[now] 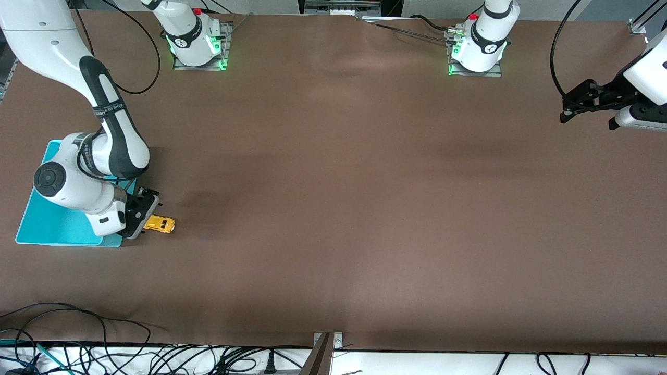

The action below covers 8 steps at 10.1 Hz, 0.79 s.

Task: Wind up and store yellow beetle car
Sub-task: 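Close the right gripper on the yellow car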

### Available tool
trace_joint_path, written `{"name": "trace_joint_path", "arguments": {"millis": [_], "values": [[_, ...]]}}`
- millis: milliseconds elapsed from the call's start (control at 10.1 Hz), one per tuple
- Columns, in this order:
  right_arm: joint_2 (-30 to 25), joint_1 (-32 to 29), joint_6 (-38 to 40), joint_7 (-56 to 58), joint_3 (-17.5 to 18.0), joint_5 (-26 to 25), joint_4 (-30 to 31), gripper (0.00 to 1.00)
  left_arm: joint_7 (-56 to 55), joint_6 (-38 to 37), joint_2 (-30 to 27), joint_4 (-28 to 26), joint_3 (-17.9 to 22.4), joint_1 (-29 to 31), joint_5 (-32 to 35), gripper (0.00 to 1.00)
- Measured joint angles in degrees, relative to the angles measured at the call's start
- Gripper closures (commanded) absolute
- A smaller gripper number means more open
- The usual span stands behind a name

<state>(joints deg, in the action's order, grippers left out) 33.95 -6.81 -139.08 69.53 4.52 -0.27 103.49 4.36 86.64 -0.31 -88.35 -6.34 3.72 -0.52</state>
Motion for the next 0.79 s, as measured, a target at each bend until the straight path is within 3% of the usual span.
{"name": "trace_joint_path", "arguments": {"millis": [591, 690, 788], "values": [[2.6, 0.2, -2.8, 1.0, 0.0, 0.0, -0.2, 0.02, 0.0, 0.0, 0.0, 0.0, 0.0, 0.0, 0.0, 0.0], [2.7, 0.2, -2.8, 1.0, 0.0, 0.0, -0.2, 0.14, 0.0, 0.0, 0.0, 0.0, 0.0, 0.0, 0.0, 0.0], [2.8, 0.2, -2.8, 1.0, 0.0, 0.0, -0.2, 0.35, 0.0, 0.0, 0.0, 0.0, 0.0, 0.0, 0.0, 0.0]]}}
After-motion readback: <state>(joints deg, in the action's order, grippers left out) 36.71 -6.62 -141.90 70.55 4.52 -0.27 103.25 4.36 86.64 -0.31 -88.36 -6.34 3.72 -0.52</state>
